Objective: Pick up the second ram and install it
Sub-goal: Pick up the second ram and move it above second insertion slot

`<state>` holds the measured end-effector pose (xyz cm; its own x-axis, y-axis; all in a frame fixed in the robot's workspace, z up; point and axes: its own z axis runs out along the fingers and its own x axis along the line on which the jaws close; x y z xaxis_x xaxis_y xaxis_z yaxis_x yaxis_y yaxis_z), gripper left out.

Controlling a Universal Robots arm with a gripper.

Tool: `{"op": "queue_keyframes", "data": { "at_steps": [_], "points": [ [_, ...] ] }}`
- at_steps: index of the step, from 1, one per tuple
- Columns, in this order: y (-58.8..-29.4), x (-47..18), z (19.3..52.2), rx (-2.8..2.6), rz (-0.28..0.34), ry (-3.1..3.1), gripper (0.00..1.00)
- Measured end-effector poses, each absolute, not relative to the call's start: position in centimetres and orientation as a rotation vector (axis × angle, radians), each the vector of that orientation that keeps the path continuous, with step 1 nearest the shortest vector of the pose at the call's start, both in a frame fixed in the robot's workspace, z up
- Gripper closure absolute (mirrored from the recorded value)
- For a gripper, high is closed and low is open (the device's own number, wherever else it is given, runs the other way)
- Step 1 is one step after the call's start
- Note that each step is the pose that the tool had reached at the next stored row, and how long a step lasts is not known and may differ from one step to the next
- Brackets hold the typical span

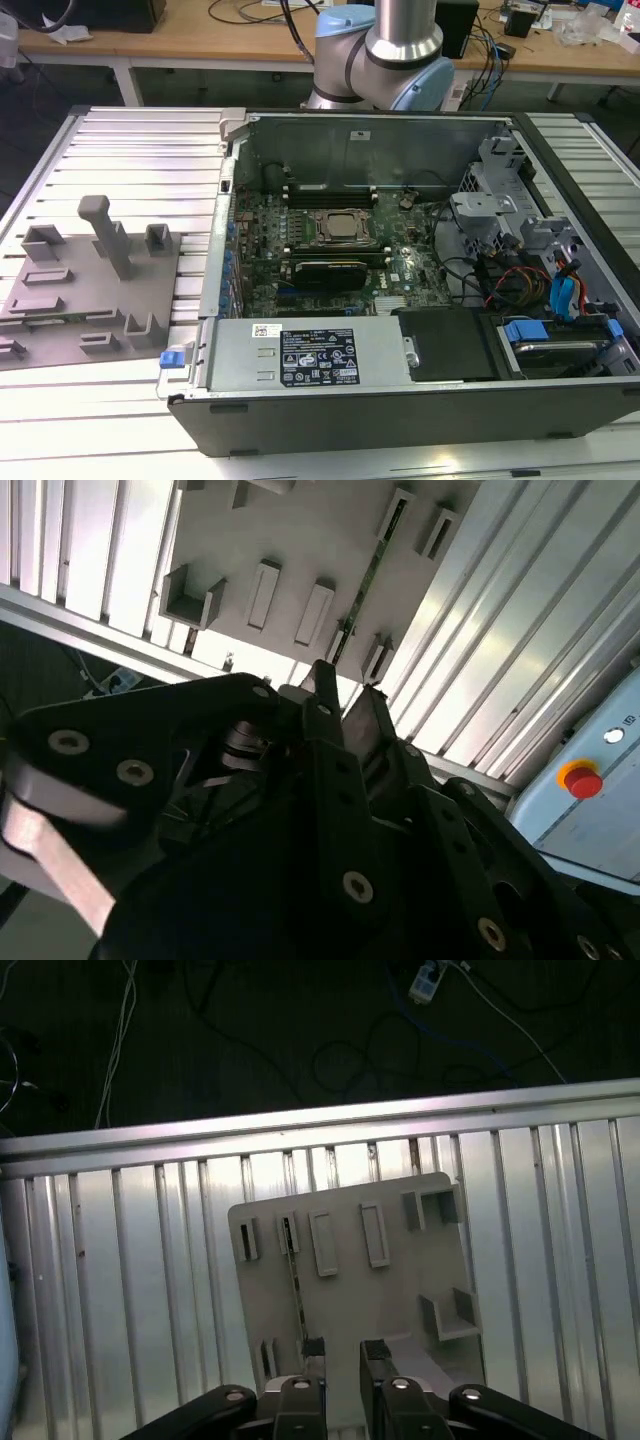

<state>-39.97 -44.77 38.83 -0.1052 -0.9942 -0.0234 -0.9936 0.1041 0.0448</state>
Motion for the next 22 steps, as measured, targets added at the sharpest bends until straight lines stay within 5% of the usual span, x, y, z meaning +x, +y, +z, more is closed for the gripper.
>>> {"op": "queue_keyframes", "data": {
  "at_steps": [2,22],
  "points": [
    [-44.8,-40.0,38.8,2.093,-0.077,-2.325,0.64],
    [-44.8,-40.0,37.0,2.092,-0.077,-2.325,0.64]
  ]
}}
